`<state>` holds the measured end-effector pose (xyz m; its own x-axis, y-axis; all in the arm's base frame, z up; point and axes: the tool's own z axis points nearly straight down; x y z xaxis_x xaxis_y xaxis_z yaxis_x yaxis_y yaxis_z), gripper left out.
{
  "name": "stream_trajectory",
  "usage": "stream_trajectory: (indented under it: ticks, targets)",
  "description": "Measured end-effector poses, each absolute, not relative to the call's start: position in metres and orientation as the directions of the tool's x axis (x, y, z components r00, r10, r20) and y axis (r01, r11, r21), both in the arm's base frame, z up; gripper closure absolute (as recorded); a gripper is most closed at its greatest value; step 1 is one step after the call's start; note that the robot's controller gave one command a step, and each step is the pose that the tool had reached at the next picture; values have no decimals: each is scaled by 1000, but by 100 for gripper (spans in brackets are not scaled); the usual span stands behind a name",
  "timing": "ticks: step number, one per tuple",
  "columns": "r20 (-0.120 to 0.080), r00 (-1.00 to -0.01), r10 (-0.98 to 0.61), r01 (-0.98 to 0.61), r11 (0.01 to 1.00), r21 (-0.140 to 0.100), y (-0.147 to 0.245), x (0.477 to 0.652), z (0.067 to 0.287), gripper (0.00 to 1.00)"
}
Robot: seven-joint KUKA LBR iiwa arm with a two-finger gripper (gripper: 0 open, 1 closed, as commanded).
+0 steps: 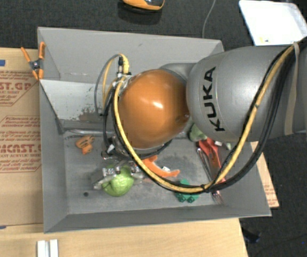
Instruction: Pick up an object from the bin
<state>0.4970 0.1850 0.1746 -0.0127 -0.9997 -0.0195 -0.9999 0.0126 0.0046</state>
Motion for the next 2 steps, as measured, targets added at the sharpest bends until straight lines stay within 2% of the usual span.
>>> stream_trajectory:
  ticks: [1,2]
  targets:
    - [-21,245,-969,-970,-245,2,185,494,185,100]
    - [-24,448,-894,-894,-448,-2,190,524,251,100]
